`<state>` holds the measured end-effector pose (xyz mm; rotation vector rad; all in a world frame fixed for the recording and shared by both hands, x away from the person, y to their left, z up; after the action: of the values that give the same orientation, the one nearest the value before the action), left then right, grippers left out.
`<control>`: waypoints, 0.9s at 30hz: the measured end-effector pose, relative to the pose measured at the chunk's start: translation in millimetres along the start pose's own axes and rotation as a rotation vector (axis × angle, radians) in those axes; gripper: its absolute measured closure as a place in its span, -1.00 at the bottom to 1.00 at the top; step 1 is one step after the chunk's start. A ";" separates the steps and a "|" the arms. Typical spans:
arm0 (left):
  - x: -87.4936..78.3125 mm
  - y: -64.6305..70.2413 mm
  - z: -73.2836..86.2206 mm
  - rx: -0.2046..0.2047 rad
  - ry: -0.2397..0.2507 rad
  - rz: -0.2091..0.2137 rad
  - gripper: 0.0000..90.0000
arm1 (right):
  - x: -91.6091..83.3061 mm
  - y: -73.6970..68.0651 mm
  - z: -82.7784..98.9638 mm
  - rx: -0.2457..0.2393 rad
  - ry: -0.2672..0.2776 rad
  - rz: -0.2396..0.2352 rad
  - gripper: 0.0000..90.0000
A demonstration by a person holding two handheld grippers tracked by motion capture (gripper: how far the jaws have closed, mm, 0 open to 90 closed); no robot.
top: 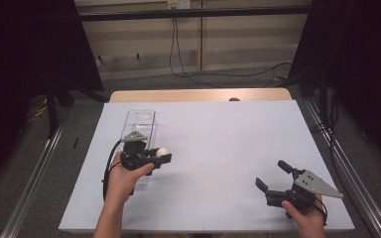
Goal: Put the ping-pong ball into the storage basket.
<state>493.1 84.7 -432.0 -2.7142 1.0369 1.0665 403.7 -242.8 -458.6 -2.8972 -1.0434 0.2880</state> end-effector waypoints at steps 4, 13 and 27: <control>-0.9 -2.0 -0.1 0.003 -0.001 -0.005 0.13 | -0.1 0.3 -0.1 -0.003 0.001 0.002 -0.96; -3.3 -5.6 -0.5 -0.002 0.002 -0.009 0.13 | -0.1 0.1 -0.1 -0.001 0.000 0.001 -0.96; -7.8 -8.7 -2.8 -0.010 0.016 -0.017 0.13 | -0.3 0.0 -0.3 -0.001 0.001 0.002 -0.96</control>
<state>495.7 95.2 -426.7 -2.7391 1.0108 1.0525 403.5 -243.0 -458.2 -2.8991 -1.0416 0.2863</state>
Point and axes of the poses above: each handheld gripper's, and its own axes: x roughly forward along the jaws, z roughly out of its underside, y roughly to its right, the point moved 9 cm from there along x, roughly forward along the jaws, and after that the axes turned 10 degrees about -z, right-handed, at the moved point
